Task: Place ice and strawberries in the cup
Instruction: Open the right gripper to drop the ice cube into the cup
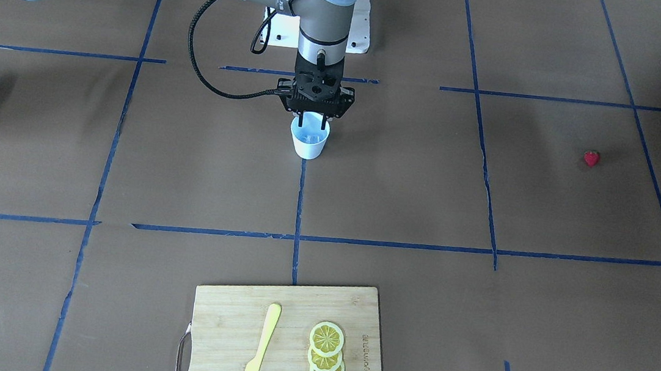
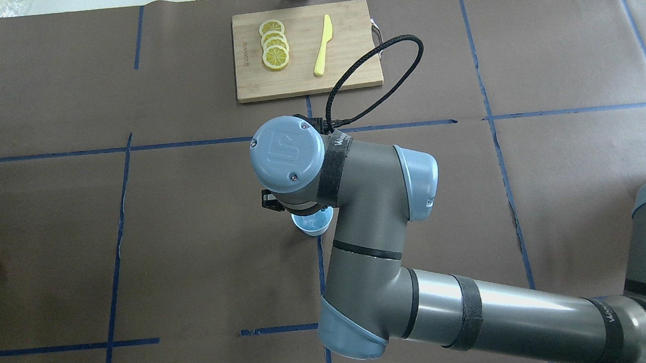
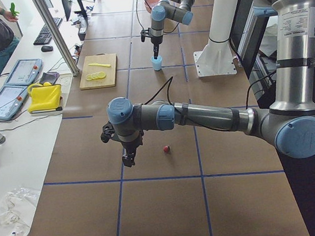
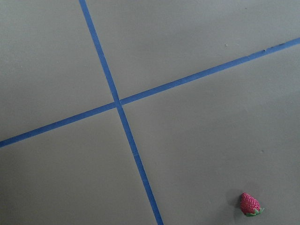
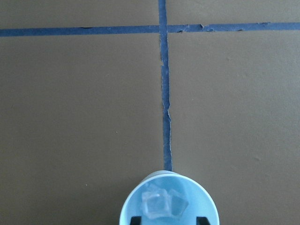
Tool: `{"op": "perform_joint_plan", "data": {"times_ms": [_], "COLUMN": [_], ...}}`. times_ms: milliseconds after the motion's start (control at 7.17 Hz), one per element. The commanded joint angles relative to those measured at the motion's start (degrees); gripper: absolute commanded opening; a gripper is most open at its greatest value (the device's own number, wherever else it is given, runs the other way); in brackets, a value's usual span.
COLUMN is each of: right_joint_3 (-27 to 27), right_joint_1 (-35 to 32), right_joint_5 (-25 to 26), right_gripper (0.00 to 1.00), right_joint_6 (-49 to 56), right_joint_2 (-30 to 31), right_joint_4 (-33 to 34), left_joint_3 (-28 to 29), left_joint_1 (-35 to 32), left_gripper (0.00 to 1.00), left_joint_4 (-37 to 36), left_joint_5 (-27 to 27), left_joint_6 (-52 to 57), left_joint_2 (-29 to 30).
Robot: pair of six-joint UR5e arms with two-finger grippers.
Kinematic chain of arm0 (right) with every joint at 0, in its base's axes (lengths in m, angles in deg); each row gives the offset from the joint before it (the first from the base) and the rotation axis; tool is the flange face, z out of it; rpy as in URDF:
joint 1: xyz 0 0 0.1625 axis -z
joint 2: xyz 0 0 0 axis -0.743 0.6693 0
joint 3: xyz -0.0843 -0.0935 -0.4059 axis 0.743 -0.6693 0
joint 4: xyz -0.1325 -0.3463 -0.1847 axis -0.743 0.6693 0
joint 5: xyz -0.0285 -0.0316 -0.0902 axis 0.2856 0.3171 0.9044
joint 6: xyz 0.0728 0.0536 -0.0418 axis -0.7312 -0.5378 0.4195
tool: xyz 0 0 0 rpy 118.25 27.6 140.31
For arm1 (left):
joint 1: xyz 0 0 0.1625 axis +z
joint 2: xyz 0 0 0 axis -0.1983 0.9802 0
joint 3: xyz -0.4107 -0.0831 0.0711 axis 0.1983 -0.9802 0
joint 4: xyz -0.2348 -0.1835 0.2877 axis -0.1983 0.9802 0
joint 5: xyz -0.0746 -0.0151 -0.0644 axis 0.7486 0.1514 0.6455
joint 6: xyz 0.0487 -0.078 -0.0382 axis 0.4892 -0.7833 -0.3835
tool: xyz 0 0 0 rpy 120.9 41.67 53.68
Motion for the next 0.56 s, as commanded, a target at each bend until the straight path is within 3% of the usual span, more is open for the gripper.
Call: {"op": "perform_joint_plan", "data": {"times_ms": [0,279,418], "right_joint_3": [0.2,1.4,1.4], "right_joint_1": [-0.1,-3.1,-7.6], "right_joint_5": [-0.1,-0.9,-4.6], "right_gripper": [0.97,0.98,0.98], "right_joint_6": [0.0,3.3,8.3], "right_joint_2": [-0.1,-0.1,0.7], "right_joint_4": [0.0,0.1,0.1], "left_joint_3": [0.0,-0.2,-0.2], "left_joint_1": [0.0,0.1,0.1], "left_gripper": [1.0,1.0,1.0], "left_joint_4": [0.0,0.1,0.1], "left_joint_5": [0.0,-0.1,-0.2], "left_joint_6": [0.1,0.3,0.3], "left_joint_2": [0.0,0.2,0.3]}}
